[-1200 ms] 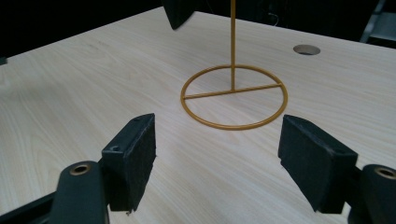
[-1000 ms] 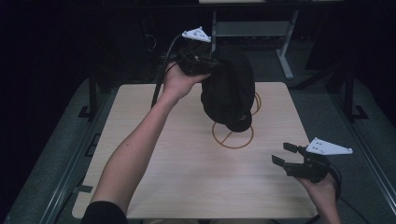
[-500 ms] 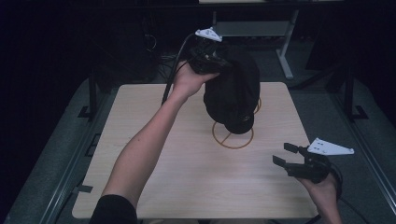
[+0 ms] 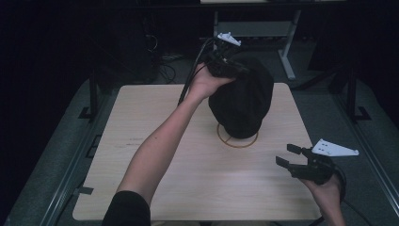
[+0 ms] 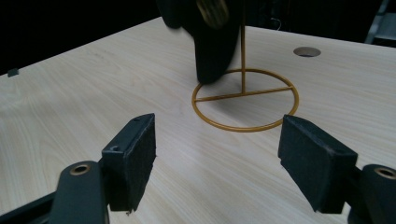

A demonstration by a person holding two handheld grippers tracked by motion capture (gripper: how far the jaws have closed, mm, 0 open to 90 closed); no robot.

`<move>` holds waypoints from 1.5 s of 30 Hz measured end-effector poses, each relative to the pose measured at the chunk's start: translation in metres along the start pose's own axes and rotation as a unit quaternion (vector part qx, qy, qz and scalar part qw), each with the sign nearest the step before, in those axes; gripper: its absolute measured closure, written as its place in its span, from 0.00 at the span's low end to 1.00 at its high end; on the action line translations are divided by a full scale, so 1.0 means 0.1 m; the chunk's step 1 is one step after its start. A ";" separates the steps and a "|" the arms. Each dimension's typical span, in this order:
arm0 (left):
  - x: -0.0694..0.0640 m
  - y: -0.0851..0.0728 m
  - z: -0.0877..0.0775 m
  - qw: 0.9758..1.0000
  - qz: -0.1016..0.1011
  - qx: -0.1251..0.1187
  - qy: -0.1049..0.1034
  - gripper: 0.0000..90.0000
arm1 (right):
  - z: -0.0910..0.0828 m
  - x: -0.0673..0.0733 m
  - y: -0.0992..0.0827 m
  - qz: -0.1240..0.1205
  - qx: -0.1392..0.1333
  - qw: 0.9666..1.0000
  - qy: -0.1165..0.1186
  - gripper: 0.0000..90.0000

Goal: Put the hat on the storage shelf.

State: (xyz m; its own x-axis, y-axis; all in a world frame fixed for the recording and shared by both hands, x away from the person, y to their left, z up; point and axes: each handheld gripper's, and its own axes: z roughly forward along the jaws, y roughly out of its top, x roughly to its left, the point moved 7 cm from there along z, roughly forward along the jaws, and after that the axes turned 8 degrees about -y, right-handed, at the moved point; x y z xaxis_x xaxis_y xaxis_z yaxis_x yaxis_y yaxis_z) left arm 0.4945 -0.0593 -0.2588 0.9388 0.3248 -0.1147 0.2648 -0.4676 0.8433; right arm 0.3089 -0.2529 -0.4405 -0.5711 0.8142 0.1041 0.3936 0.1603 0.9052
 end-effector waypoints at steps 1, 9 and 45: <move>0.00 -0.01 0.03 1.000 0.004 0.008 0.005 0.67 | 0.00 0.00 -0.01 -0.002 0.002 1.000 0.000 0.30; 0.00 -0.05 0.06 1.000 0.009 0.026 0.014 0.60 | 0.00 -0.01 -0.03 -0.001 0.002 1.000 -0.002 0.30; 0.09 -0.38 -0.47 0.999 -0.024 0.009 0.036 0.46 | 0.05 -0.07 -0.10 0.006 0.012 1.000 -0.021 0.27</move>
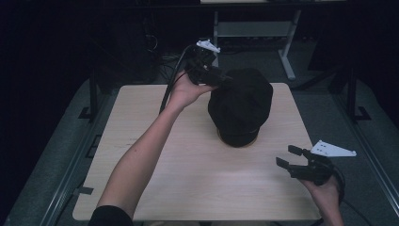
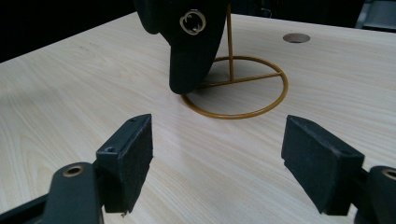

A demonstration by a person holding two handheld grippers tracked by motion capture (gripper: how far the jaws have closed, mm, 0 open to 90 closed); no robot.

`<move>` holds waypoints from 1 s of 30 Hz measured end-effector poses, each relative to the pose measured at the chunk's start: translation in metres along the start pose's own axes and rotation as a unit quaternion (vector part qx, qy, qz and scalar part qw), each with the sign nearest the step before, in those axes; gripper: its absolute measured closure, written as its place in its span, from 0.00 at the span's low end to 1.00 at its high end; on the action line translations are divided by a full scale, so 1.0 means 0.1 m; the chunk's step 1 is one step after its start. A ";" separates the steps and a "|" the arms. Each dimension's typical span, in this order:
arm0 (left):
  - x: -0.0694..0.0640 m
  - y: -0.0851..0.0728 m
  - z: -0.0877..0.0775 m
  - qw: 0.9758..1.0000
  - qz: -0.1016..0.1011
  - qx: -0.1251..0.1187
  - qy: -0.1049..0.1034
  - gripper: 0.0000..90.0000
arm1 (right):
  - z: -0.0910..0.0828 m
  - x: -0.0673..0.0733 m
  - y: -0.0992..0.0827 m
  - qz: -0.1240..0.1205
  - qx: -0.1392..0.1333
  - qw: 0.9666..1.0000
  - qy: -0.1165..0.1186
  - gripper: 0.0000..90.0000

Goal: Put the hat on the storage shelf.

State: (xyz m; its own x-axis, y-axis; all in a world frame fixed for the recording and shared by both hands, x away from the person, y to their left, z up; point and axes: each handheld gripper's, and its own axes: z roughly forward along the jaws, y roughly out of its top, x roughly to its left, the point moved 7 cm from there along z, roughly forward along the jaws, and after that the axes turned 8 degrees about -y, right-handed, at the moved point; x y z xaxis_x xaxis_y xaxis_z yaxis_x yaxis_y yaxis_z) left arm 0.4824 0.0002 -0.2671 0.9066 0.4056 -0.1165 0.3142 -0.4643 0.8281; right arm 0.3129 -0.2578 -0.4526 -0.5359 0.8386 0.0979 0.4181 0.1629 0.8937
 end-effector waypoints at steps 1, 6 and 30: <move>0.00 -0.01 -0.01 1.000 -0.001 0.000 0.000 0.46 | 0.00 0.00 0.00 0.001 0.000 1.000 0.000 0.27; 0.02 -0.07 -0.04 1.000 -0.005 -0.003 0.001 0.44 | 0.01 0.02 0.00 0.000 0.000 1.000 -0.001 0.27; 0.09 -0.42 -0.32 0.999 -0.027 -0.017 0.008 0.40 | 0.07 0.07 -0.01 0.002 0.007 1.000 0.000 0.27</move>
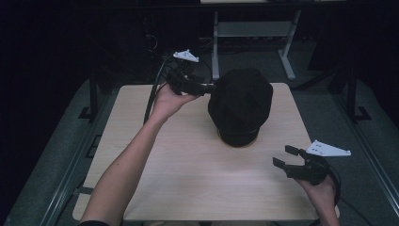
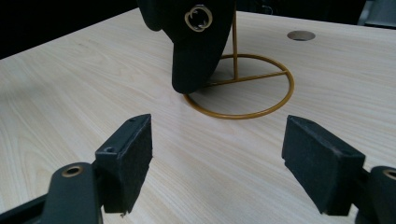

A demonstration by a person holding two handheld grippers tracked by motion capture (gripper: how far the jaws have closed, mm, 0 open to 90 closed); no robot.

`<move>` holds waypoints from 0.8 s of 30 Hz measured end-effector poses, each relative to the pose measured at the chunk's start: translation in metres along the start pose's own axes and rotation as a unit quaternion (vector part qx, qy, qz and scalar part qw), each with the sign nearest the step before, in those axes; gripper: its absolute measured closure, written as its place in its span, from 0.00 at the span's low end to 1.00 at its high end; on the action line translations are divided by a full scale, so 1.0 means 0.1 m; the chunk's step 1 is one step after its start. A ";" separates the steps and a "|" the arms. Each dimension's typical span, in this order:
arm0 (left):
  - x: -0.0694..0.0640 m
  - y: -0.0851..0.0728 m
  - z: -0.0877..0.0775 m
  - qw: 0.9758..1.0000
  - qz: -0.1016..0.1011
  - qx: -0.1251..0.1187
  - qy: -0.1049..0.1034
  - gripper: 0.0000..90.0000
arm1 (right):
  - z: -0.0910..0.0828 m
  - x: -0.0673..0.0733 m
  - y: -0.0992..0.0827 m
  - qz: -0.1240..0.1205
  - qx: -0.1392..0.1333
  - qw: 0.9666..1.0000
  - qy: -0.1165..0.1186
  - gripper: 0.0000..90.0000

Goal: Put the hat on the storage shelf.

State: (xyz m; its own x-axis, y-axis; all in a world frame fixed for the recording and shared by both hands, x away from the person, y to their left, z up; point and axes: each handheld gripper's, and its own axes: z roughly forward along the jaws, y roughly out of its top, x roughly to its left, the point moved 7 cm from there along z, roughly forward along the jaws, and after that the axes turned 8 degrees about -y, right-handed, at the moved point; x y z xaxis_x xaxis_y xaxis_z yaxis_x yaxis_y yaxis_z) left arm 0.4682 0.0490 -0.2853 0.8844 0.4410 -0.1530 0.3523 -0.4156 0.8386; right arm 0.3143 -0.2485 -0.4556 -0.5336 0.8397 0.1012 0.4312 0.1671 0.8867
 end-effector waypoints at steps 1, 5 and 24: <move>0.00 -0.02 -0.02 1.000 -0.001 -0.001 0.000 0.40 | 0.01 0.00 0.00 -0.002 -0.001 1.000 0.000 0.27; 0.01 -0.10 -0.08 1.000 -0.005 -0.004 0.002 0.39 | 0.03 0.02 0.00 -0.005 0.002 1.000 0.001 0.26; 0.08 -0.57 -0.47 0.999 -0.023 -0.016 0.017 0.35 | 0.08 0.10 -0.01 -0.013 0.012 1.000 0.004 0.26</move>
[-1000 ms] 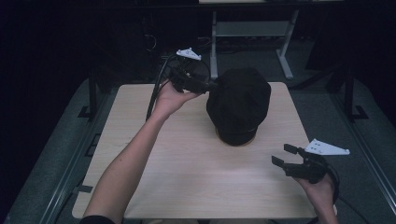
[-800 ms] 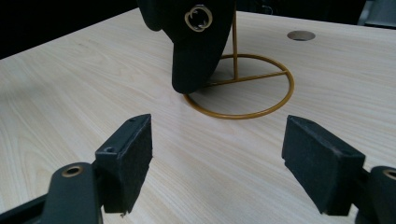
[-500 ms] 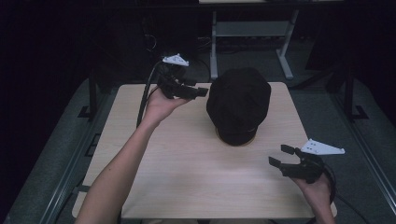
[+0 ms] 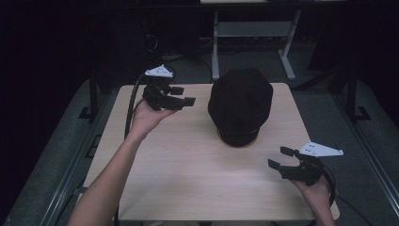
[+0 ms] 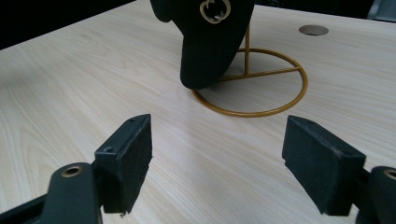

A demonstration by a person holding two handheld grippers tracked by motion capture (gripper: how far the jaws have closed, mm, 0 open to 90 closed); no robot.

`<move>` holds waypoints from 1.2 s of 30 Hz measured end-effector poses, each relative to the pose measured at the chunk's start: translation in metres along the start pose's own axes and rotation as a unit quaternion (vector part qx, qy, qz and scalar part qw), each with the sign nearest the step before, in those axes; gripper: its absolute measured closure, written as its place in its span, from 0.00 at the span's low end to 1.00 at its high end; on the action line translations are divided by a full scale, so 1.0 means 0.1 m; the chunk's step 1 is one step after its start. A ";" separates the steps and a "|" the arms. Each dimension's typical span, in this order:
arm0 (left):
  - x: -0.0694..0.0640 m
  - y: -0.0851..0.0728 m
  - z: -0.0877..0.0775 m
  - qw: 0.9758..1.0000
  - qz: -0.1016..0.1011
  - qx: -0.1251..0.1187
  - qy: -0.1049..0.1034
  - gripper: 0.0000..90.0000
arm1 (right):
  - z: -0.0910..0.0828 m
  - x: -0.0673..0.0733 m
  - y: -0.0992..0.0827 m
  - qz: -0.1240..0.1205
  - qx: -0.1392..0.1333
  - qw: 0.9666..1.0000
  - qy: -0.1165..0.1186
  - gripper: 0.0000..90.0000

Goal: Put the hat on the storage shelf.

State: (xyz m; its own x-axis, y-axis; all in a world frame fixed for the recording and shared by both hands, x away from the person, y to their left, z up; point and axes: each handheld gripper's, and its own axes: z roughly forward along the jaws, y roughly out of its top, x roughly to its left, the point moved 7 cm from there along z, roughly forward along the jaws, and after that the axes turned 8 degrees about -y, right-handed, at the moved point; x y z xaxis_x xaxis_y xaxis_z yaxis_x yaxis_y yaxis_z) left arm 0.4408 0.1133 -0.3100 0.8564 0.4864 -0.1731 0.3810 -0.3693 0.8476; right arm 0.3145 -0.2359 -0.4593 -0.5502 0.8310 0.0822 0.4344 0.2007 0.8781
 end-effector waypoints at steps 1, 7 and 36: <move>0.00 -0.03 -0.03 1.000 -0.001 -0.002 0.002 0.35 | 0.00 0.00 0.00 0.000 0.000 1.000 0.000 0.26; 0.01 -0.21 -0.19 1.000 -0.004 -0.006 0.008 0.34 | -0.01 -0.02 -0.02 0.004 -0.001 1.000 -0.004 0.26; 0.04 -0.92 -0.38 0.999 -0.026 -0.002 0.022 0.32 | 0.02 0.04 -0.04 -0.003 0.007 1.000 -0.003 0.26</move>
State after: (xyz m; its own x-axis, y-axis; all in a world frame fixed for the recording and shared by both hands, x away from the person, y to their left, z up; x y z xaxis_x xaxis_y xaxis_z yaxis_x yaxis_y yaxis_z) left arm 0.3963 0.1793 -0.3696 0.8189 0.5396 -0.1956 0.4236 -0.3382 0.8404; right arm 0.3120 -0.2324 -0.4631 -0.5496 0.8322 0.0738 0.4401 0.2132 0.8723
